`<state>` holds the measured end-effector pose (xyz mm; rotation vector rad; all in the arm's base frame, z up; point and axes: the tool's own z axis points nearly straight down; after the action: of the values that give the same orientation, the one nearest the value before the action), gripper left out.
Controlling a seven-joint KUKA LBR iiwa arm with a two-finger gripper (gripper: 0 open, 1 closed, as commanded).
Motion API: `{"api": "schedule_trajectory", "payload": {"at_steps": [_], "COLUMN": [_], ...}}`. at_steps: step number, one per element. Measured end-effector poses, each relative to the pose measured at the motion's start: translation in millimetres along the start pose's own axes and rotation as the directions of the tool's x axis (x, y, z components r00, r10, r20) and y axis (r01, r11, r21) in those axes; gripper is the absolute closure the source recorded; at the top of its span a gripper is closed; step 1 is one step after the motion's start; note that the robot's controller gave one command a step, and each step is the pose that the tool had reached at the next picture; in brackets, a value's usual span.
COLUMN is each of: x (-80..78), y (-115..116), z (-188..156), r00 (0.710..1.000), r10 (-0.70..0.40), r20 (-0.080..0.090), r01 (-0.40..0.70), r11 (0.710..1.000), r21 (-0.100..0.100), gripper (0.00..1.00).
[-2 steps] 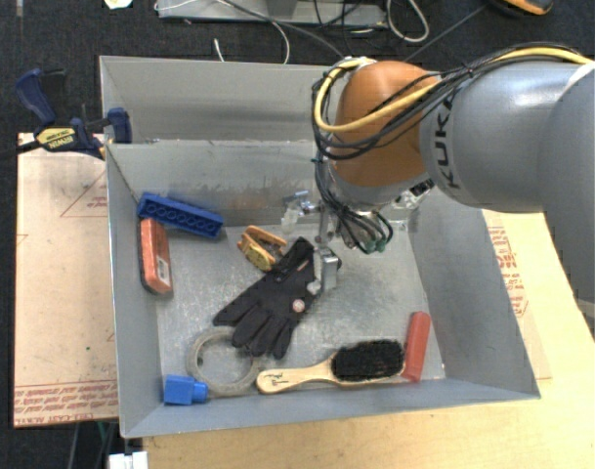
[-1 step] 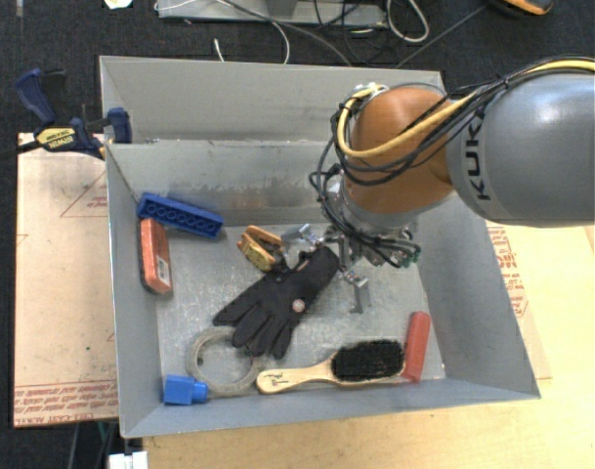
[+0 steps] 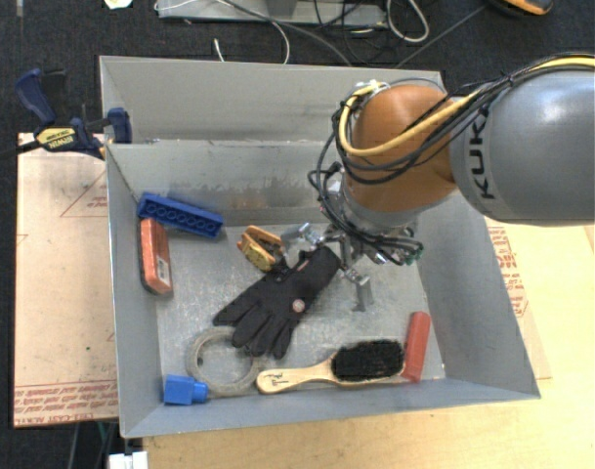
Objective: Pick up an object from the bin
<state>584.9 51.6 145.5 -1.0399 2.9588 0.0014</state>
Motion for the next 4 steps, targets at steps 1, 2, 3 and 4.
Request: {"api": "schedule_trajectory", "payload": {"at_steps": [1,2,3,4], "x": [-17.9,-27.3,-25.6,-24.5], "y": [-24,-29,-27,-26], "z": [77,73,72,55], "r00": [0.988,0.975,0.97,0.97], "r10": [-0.153,-0.224,-0.244,-0.242], "r20": [0.006,0.013,0.013,0.01], "r01": [0.153,0.223,0.244,0.242], "r11": [0.988,0.975,0.97,0.97], "r21": [0.003,0.012,0.013,0.008], "gripper": [0.0,1.0,1.0,1.0]}}
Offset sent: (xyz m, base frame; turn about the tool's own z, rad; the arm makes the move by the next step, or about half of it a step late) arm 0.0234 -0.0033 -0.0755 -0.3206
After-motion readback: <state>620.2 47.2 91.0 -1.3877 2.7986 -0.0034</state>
